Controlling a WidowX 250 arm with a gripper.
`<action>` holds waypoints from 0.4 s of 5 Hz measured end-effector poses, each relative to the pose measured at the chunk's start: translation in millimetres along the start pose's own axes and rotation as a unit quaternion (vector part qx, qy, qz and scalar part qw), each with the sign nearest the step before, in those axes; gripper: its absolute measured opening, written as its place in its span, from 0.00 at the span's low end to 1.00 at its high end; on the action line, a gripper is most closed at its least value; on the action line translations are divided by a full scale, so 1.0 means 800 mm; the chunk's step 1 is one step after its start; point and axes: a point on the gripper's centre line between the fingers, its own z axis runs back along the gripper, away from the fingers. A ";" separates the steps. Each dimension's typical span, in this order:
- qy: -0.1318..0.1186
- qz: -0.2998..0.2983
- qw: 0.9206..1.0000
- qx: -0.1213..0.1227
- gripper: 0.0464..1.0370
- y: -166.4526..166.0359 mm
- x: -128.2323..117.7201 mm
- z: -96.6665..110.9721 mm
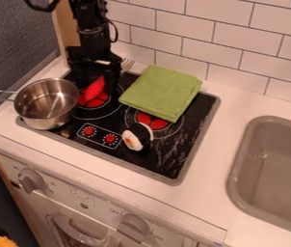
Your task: Move the red object on the green napkin
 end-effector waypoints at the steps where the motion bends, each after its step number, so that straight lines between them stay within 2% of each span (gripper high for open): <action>1: -0.001 -0.002 1.000 0.003 0.65 -0.001 0.001 0.000; 2: 0.002 -0.002 1.000 0.003 0.36 -0.002 0.000 0.000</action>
